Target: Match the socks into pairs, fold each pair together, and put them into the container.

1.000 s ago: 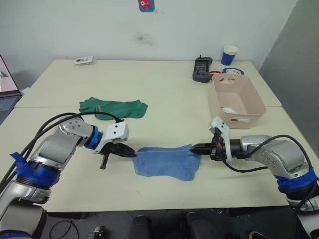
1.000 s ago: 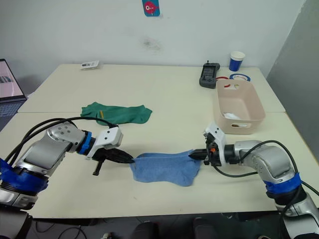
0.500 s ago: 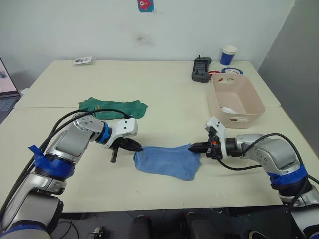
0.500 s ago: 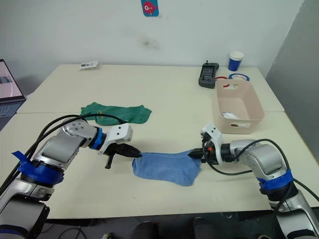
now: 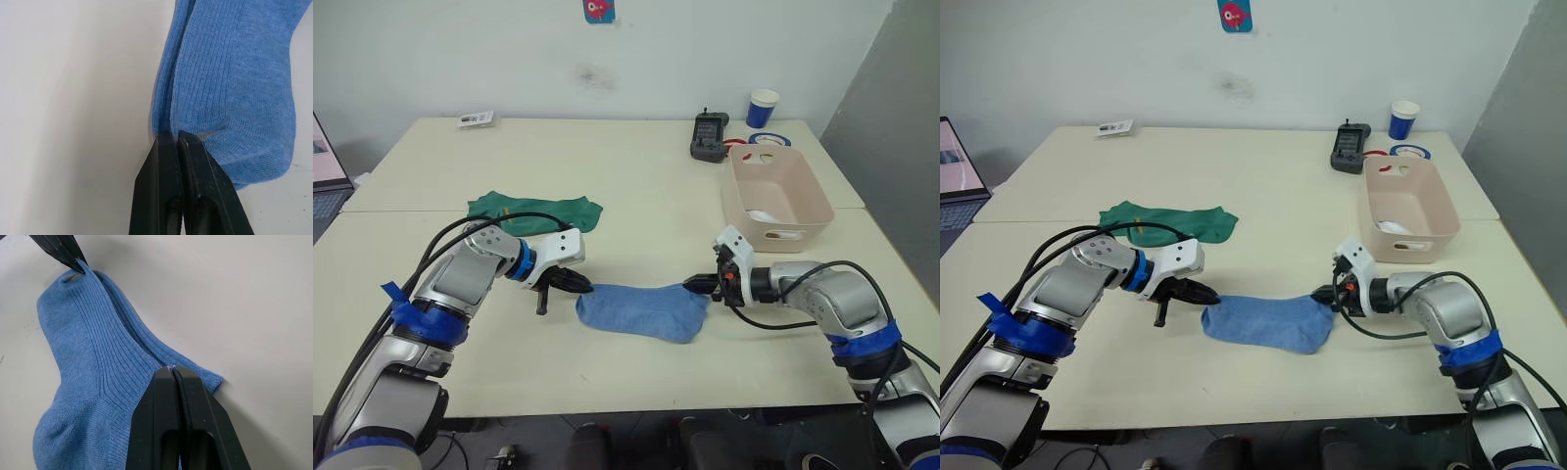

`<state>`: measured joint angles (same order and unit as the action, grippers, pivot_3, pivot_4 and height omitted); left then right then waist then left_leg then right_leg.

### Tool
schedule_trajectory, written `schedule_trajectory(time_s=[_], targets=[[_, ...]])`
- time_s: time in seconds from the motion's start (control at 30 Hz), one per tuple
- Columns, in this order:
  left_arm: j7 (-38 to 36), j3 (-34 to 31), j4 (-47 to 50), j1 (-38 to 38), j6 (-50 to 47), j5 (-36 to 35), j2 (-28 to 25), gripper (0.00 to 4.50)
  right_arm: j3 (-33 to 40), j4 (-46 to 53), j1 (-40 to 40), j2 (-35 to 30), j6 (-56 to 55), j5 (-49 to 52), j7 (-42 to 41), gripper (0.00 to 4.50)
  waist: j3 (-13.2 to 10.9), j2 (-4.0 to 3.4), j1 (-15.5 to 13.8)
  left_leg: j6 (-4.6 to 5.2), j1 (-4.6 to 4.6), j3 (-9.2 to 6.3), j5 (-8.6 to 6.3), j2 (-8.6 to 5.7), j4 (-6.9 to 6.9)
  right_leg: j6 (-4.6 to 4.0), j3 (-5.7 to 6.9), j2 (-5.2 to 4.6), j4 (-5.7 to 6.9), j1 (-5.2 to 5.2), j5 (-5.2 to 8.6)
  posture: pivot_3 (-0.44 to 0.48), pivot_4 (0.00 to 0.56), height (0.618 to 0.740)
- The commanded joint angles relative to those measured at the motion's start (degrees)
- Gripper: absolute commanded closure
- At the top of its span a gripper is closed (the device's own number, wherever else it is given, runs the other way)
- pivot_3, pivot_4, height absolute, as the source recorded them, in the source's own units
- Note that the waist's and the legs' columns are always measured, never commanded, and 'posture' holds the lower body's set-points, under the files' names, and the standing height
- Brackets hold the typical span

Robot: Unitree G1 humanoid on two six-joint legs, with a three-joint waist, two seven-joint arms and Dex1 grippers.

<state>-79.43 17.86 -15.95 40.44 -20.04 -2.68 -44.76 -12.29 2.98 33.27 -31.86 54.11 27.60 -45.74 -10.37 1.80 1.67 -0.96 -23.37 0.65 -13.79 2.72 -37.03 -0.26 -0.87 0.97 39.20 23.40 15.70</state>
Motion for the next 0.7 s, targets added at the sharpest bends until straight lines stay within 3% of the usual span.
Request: schedule_trajectory(time_s=[0.03, 0.7], targets=[[-0.03, -0.8, 0.84, 0.64, -0.64, -0.21, 0.13, 4.46, 2.07, 0.44, 1.66, 0.27, -1.12, -0.57, 0.38, 4.5, 0.0, 0.0, 0.0, 0.0, 0.0, 0.0, 0.0, 0.0, 0.0, 0.0, 0.0, 0.0, 0.0, 0.0, 0.0, 0.0, 0.15, 0.74], [2.8, -1.33, 0.35, -1.4, -0.61, -0.36, 2.12, 4.46, 0.69, -0.99, 1.52, 0.41, -2.23, -3.05, -0.56, 4.5, 0.0, 0.0, -0.02, 0.0, 0.0, -0.01, 0.0, 0.0, -0.01, -0.08, 0.01, -0.02, 0.05, 0.0, -0.04, 0.0, 0.15, 0.74]])
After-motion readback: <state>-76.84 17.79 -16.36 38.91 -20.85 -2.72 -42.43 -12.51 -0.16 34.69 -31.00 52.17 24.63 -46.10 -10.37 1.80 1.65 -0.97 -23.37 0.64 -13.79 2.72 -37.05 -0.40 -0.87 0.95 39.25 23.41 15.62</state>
